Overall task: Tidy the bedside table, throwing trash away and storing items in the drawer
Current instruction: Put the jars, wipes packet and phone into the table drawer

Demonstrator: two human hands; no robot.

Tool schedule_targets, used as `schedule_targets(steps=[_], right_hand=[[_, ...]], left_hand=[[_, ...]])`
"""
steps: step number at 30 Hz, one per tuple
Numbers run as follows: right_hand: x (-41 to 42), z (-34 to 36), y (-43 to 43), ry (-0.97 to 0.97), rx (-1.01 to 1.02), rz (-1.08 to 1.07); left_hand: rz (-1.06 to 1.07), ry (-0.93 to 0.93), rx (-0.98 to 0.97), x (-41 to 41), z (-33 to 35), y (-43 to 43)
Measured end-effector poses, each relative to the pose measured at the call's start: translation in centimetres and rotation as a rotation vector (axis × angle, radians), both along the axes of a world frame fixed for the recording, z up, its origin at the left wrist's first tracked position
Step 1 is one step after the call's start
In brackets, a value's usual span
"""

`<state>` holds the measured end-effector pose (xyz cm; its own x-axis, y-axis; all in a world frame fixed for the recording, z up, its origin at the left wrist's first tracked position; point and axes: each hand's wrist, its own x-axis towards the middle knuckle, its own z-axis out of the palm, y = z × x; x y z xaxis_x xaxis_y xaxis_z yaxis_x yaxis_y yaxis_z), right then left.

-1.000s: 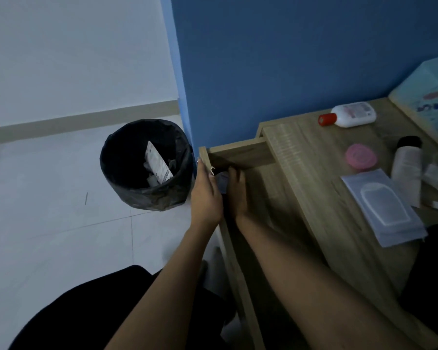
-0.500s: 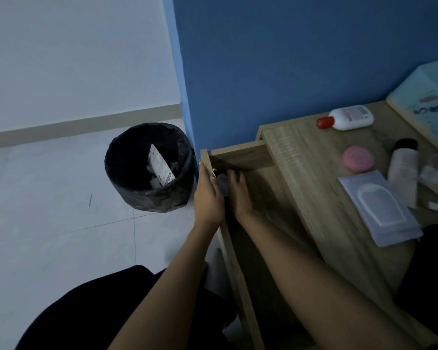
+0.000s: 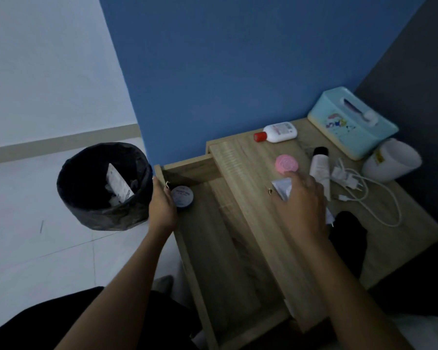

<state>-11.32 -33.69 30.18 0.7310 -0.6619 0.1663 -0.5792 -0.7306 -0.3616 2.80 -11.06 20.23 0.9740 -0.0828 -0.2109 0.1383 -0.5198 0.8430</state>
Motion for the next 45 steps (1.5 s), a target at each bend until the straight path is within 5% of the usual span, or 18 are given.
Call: schedule_targets(steps=[7,24,31,45], right_hand=[[-3.8,-2.7,-3.0,0.270,0.076,-0.082],[-0.2,-1.0,3.5,-0.115,0.051,0.090],[1.6,-4.6,11.9,0.018,0.233,0.308],[2.8,-14.0,14.5,0.387,0.377,0.324]], left_hand=[[-0.017,0.006,0.011,0.1,0.3,-0.2],[-0.011,-0.009,-0.014,0.0,0.4,0.0],[-0.017,-0.029,-0.009,0.1,0.2,0.0],[-0.027,-0.097,-0.017,0.3,-0.6,0.0]])
